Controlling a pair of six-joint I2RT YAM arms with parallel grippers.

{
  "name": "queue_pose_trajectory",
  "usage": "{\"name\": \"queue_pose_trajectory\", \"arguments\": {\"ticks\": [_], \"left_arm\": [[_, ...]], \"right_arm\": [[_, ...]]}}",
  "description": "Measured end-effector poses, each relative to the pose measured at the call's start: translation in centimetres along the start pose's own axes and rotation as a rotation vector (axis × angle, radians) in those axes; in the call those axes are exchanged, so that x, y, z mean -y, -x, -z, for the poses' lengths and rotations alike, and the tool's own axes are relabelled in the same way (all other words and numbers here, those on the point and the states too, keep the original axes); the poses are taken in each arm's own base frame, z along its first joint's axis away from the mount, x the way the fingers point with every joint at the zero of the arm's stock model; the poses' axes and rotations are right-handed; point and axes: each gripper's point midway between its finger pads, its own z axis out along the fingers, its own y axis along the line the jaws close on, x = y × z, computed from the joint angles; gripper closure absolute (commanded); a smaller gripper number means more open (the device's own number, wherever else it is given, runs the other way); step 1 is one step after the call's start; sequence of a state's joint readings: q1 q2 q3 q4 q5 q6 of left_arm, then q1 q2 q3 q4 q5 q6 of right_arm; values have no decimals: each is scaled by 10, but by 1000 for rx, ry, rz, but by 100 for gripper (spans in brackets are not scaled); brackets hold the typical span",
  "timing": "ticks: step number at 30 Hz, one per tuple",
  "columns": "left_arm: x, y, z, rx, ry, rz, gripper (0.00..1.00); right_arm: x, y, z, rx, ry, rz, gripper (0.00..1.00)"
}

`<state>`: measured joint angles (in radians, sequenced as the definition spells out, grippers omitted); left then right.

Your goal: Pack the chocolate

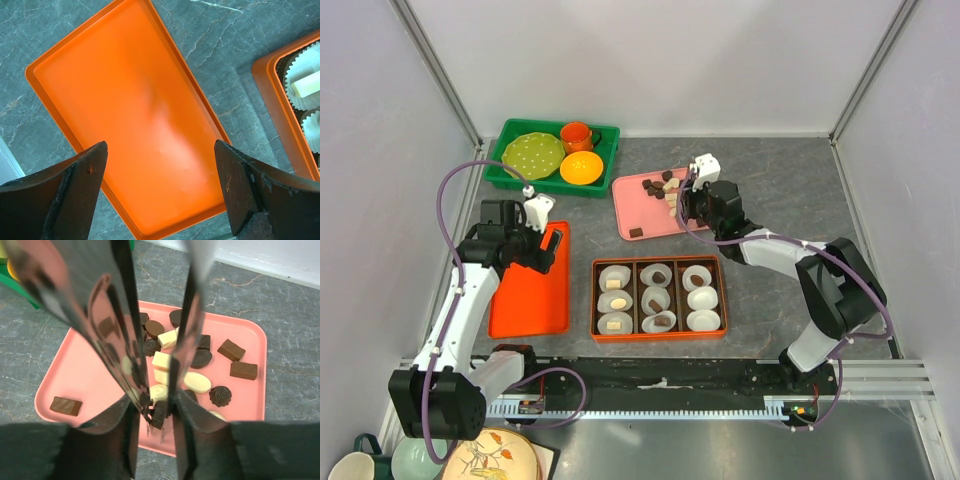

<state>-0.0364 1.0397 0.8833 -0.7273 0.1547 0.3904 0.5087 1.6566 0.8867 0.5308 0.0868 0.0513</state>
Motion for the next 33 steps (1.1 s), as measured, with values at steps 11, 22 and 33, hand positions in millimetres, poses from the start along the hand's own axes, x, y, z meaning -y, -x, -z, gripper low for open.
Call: {"name": "queue_pose_trajectory", "arguments": {"ticks": [11,22,33], "left_arm": [[-1,0,0,0,1,0,6],[0,0,0,2,-3,0,6],[0,-1,-3,-6,-7,2,6]], "right_arm": [[-3,18,19,-4,4,23,76],[-63,103,143,115,127,-5,77],[-77,6,204,-203,134,16,77]]}}
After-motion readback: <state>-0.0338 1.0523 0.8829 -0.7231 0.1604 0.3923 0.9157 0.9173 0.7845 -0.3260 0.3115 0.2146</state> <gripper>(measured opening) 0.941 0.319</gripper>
